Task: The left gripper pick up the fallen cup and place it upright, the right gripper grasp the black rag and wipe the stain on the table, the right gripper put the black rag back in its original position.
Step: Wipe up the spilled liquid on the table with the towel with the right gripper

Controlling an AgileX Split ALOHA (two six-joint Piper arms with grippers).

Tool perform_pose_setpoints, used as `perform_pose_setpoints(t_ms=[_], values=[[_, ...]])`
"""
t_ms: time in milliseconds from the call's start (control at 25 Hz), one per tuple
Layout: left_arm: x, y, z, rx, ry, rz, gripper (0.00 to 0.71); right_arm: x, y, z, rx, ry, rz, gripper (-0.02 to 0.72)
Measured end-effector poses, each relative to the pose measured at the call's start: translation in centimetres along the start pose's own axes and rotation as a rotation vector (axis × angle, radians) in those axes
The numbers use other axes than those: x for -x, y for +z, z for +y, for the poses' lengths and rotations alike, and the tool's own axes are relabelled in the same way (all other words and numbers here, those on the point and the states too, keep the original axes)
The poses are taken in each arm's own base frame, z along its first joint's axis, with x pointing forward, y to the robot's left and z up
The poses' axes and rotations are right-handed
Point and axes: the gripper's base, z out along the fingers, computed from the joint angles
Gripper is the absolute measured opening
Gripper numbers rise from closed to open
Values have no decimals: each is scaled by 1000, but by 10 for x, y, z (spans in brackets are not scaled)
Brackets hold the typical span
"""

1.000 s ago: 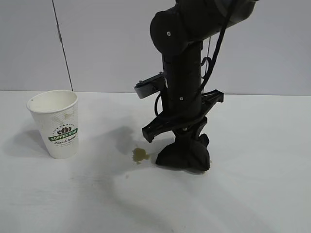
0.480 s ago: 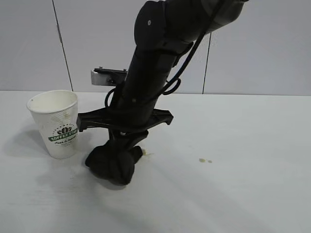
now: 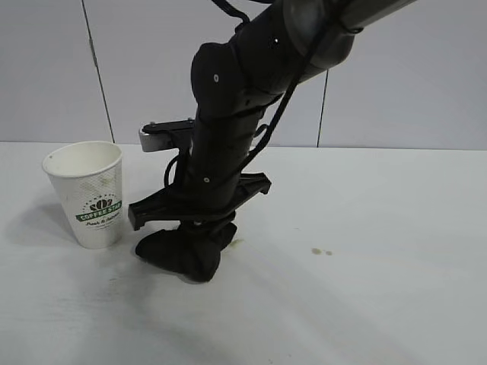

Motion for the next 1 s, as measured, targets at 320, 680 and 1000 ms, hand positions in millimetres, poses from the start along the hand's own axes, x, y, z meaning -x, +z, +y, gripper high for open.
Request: perform_pose_setpoints(t_ms=[320, 680, 1000], values=[[0, 0, 0, 0, 0, 0, 694, -12, -5, -52, -141, 45, 152, 71], [0, 0, 0, 0, 0, 0, 694, -34, -39, -107, -174, 89, 397, 71], [0, 0, 0, 0, 0, 0, 694, -39, -36, -101, 119, 141, 419, 71]])
